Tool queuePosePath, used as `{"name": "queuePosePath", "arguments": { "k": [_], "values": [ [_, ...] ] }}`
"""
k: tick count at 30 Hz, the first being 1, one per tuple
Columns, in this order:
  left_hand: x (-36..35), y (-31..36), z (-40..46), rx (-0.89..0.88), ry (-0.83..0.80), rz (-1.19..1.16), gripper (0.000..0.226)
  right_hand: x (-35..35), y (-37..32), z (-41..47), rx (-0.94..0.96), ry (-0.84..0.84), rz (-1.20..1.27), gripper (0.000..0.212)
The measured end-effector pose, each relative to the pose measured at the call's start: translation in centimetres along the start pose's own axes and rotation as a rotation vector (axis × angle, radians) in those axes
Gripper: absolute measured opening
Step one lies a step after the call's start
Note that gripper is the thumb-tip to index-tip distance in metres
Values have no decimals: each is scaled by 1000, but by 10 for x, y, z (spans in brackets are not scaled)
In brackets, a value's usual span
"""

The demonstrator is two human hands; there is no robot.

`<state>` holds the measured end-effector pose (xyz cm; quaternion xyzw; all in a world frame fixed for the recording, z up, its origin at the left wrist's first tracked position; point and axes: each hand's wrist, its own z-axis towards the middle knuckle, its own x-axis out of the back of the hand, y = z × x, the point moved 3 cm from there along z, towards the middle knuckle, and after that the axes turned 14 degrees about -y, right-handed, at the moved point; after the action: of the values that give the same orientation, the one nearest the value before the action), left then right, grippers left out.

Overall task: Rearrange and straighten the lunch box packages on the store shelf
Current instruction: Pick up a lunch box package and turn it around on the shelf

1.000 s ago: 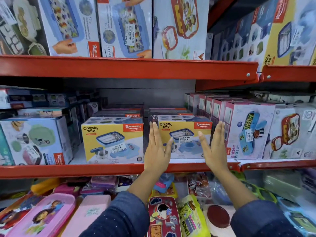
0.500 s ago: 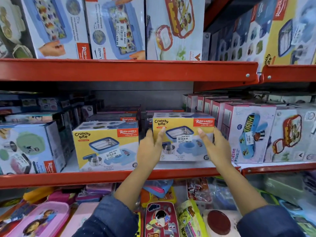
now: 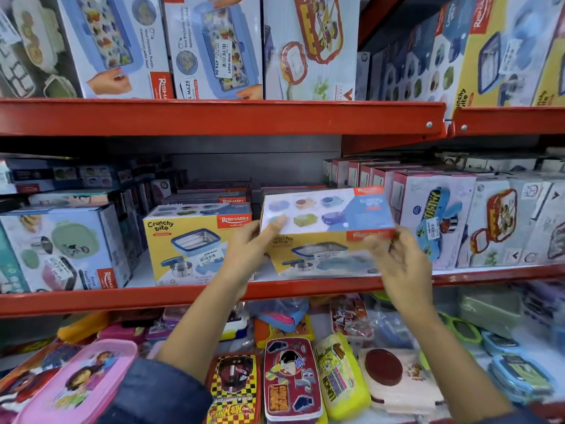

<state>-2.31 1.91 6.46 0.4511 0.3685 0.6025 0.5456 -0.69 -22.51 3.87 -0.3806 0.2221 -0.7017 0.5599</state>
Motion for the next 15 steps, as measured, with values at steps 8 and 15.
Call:
{"name": "queuePosePath", "arguments": {
  "k": [8,15],
  "values": [
    [-1,-10,-30,-120,-132,154,76,14,-3,-2,-361,107,256,57],
    [-5,3,-34,-46,-101,114,35,19,3,-11,-332,-59,452,34]
  ]
}}
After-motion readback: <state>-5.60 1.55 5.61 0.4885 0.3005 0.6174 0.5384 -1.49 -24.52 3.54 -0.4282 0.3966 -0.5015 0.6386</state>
